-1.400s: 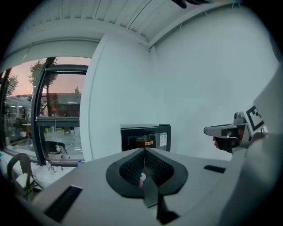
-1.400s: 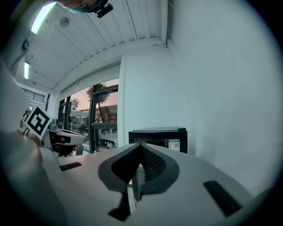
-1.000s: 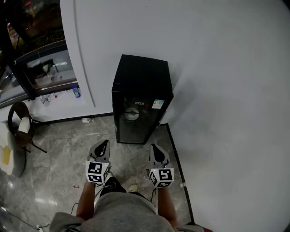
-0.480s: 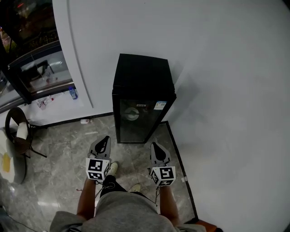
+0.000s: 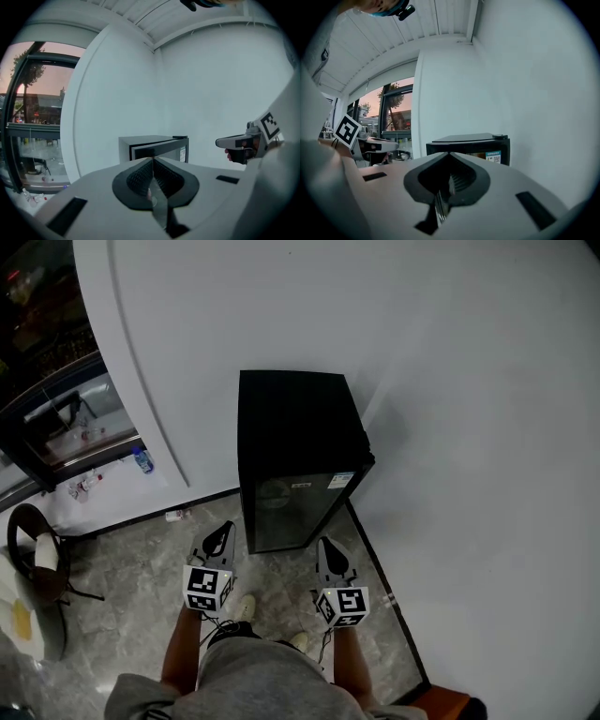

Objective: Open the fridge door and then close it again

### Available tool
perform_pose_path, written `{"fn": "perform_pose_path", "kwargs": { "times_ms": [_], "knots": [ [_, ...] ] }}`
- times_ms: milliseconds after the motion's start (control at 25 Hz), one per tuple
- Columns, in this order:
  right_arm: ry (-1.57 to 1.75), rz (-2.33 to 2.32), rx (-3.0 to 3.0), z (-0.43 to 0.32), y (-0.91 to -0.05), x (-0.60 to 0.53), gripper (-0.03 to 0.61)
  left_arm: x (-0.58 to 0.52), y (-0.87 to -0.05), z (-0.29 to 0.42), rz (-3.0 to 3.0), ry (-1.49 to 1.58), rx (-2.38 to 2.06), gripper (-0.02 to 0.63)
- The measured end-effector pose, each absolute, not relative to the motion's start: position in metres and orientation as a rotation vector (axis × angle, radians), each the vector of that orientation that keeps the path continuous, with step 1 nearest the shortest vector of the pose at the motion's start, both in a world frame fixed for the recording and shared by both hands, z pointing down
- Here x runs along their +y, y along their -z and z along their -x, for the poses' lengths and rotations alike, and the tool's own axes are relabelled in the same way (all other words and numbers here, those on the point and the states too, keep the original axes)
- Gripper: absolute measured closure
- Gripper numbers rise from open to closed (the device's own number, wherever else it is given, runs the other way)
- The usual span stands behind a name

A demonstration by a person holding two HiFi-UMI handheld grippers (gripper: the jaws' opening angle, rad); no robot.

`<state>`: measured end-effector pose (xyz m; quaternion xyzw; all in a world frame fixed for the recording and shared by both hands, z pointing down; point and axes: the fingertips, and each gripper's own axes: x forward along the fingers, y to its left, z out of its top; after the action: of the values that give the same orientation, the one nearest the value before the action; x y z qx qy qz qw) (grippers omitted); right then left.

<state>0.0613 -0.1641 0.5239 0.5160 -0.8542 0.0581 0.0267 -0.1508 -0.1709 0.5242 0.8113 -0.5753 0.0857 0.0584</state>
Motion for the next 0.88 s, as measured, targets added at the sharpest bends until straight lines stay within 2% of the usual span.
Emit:
{"fn": "perform_pose_path", "kwargs": {
  "times_ms": [520,880],
  "knots": [
    [-0.213,-1.779,-2.499,-0.037,-0.535,-0.213,0.554,-0.256,-0.539,0.174,-2.571,-0.262,-1.543,0.605],
    [-0.253,-1.899,-2.417,-0.048,-0.545,-0.224,0.554,-0.291,-0.550,0.167,-2.637,-0.221,-1.384,0.592]
  ]
}}
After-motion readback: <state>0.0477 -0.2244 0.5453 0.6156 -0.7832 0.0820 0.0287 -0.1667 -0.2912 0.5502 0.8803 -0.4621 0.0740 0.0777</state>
